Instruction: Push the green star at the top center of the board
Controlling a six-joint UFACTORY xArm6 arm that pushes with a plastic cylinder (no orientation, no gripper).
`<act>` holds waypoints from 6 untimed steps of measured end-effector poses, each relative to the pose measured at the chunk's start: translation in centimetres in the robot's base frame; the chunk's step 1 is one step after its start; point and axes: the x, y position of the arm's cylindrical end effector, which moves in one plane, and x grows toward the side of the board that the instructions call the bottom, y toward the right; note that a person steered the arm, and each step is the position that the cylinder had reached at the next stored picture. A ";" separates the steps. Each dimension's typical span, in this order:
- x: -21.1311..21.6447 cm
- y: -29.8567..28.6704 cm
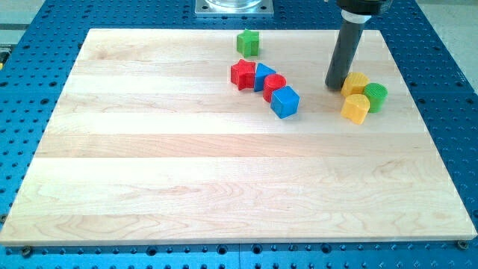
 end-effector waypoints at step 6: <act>-8.6 -22.8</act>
